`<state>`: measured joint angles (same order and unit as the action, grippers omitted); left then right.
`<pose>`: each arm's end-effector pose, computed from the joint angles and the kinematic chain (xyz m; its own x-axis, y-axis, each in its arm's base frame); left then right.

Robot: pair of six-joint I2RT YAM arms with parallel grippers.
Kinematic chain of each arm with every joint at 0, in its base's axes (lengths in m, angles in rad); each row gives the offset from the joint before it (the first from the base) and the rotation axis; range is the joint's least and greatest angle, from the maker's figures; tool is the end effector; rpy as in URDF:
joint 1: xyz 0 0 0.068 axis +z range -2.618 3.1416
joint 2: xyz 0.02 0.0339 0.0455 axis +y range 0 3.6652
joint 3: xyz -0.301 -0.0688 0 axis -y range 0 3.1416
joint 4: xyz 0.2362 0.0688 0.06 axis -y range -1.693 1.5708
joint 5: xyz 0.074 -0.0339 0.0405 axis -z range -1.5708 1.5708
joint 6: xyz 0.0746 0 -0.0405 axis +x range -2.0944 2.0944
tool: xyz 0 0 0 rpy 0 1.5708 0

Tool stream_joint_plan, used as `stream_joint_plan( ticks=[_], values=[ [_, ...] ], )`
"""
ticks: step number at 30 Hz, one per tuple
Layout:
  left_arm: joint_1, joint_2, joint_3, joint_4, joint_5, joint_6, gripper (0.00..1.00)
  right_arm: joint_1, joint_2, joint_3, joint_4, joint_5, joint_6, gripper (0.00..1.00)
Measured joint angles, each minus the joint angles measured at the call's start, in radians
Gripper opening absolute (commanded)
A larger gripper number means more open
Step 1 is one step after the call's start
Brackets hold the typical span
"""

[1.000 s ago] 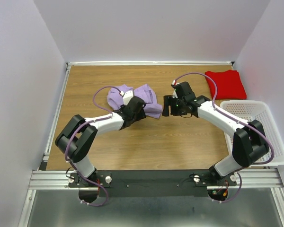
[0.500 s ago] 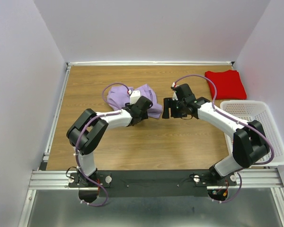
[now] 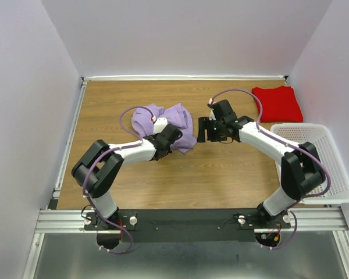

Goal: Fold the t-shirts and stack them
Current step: Flatten the tshirt out

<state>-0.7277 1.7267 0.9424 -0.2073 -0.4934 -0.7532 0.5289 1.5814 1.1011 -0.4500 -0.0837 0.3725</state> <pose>0.2869 -0.2083 0.1696 -0.7242 -0.1617 -0.6704 -0.1413 0.9863 -0.0852 0.2982 0.1815 0.2396 -0.8435 -0.0729 -0.5322 -0.2566 0.9251 0.2799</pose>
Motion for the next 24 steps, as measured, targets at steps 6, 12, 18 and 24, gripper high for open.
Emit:
stream_joint_plan(
  ticks=[6,12,18,24],
  values=[
    [0.022,-0.14,-0.065,-0.105,-0.007,0.001,0.0,0.0,0.103,0.081,0.042,-0.002,0.004,0.77],
    [0.099,-0.304,-0.105,-0.141,0.006,0.01,0.0,0.0,0.284,0.2,0.088,-0.013,0.027,0.73],
    [0.22,-0.39,-0.181,-0.143,0.048,0.039,0.0,0.0,0.427,0.291,0.117,-0.015,0.061,0.65],
    [0.293,-0.432,-0.187,-0.15,0.066,0.087,0.0,0.0,0.496,0.353,0.148,-0.042,0.077,0.49]
  ],
)
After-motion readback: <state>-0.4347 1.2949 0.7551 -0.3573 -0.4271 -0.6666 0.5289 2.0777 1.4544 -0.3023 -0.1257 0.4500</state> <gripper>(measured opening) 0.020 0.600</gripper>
